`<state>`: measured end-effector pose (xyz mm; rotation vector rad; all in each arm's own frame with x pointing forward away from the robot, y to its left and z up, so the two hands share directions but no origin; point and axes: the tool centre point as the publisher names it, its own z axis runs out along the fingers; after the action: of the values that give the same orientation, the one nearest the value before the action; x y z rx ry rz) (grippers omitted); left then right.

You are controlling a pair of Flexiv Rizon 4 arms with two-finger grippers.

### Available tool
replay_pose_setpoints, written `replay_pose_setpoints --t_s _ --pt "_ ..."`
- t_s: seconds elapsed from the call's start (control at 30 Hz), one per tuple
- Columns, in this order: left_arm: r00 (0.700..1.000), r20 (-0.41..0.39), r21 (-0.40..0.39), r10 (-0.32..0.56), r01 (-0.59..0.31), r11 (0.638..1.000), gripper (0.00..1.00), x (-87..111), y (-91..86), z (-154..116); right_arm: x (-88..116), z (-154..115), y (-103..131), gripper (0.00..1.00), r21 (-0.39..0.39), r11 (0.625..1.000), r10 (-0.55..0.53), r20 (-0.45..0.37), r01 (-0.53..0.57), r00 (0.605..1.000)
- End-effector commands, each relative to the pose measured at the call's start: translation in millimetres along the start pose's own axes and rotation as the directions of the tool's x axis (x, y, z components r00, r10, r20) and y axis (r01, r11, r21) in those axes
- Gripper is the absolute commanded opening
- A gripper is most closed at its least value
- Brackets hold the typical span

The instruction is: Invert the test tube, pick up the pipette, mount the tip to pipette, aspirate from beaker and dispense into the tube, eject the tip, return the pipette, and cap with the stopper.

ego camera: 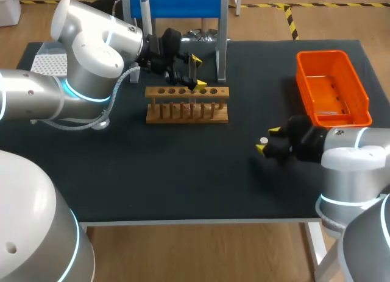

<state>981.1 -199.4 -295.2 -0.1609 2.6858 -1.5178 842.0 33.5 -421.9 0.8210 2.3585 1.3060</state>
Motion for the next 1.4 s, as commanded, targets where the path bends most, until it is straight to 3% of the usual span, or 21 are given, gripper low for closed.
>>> replay_pose_setpoints --t_s 0.03,1.4 --pt "1.0 -0.004 -0.004 -0.001 0.001 1.0 1.0 -1.0 -0.6 -0.3 -0.6 2.7 -0.6 0.55 0.003 1.0 0.001 0.003 -0.001 1.0" --pt "1.0 -0.004 -0.004 -0.001 0.001 1.0 1.0 -1.0 -0.6 -0.3 -6.7 10.5 -4.3 0.4 0.022 1.0 0.02 0.019 -0.02 1.0"
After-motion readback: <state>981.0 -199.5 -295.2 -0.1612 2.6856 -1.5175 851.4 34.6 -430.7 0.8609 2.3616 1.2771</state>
